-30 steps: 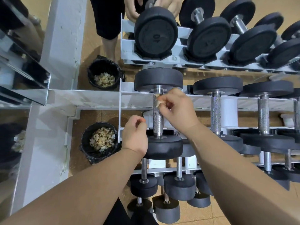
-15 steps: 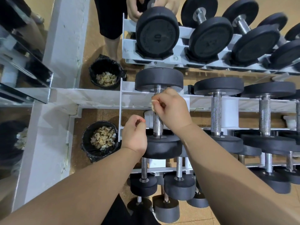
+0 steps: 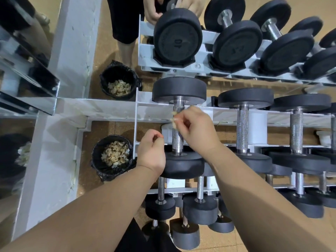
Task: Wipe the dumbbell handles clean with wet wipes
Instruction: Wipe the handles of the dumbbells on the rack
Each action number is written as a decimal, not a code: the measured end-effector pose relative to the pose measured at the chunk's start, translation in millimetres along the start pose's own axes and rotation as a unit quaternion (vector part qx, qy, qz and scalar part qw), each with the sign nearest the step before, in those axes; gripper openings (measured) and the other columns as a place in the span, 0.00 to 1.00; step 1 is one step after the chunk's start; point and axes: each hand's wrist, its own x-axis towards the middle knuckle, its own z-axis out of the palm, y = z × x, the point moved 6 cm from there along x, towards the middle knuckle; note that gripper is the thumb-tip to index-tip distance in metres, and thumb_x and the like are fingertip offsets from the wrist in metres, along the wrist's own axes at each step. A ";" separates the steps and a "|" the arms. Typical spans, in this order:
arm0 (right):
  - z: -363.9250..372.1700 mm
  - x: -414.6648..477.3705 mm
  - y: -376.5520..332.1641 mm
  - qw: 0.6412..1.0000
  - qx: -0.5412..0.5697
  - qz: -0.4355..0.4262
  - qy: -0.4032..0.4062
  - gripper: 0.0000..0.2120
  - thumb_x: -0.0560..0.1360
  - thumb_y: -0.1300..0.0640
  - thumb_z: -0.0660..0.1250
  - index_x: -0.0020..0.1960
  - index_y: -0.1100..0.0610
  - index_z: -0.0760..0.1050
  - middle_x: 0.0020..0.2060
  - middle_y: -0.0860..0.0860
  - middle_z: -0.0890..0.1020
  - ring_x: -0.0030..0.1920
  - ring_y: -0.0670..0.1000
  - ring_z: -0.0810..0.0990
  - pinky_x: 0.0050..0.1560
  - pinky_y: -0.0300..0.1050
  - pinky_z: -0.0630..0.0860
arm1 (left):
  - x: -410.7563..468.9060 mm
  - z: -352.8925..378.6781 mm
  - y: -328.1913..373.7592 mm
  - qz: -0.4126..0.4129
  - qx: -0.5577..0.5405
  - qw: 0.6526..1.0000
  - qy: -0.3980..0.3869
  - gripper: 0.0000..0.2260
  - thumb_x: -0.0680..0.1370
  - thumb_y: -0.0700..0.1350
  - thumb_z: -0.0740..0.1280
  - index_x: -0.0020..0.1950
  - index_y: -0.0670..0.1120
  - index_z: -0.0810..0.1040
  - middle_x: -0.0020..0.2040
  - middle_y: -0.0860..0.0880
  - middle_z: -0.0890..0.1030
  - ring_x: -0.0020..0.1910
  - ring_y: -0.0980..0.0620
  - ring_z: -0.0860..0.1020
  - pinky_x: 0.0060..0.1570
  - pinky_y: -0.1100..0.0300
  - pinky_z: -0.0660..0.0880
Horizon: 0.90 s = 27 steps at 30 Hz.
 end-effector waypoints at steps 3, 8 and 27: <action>1.5 -25.1 1.3 0.991 0.049 -0.019 -0.122 0.05 0.73 0.63 0.73 0.41 0.56 0.80 0.38 0.47 0.76 0.40 0.46 0.76 0.43 0.40 0.72 | 1.7 0.2 -1.7 0.003 0.004 1.000 0.001 0.08 0.79 0.36 0.59 0.45 0.45 0.75 0.41 0.50 0.75 0.39 0.52 0.70 0.39 0.60 0.67; -2.1 6.1 -1.9 0.999 -0.014 -0.030 -0.028 0.03 0.76 0.59 0.70 0.43 0.54 0.80 0.41 0.49 0.77 0.41 0.52 0.79 0.44 0.46 0.75 | -0.2 0.0 1.4 0.005 -0.009 1.000 0.004 0.08 0.79 0.35 0.58 0.45 0.43 0.75 0.40 0.50 0.74 0.32 0.64 0.70 0.32 0.74 0.66; -2.3 0.7 0.2 0.999 0.019 0.043 0.015 0.02 0.77 0.60 0.68 0.46 0.55 0.79 0.42 0.49 0.76 0.41 0.50 0.76 0.44 0.45 0.73 | -1.6 0.1 0.0 -0.012 0.004 1.000 0.005 0.07 0.79 0.37 0.58 0.44 0.43 0.74 0.44 0.45 0.77 0.41 0.51 0.71 0.41 0.59 0.67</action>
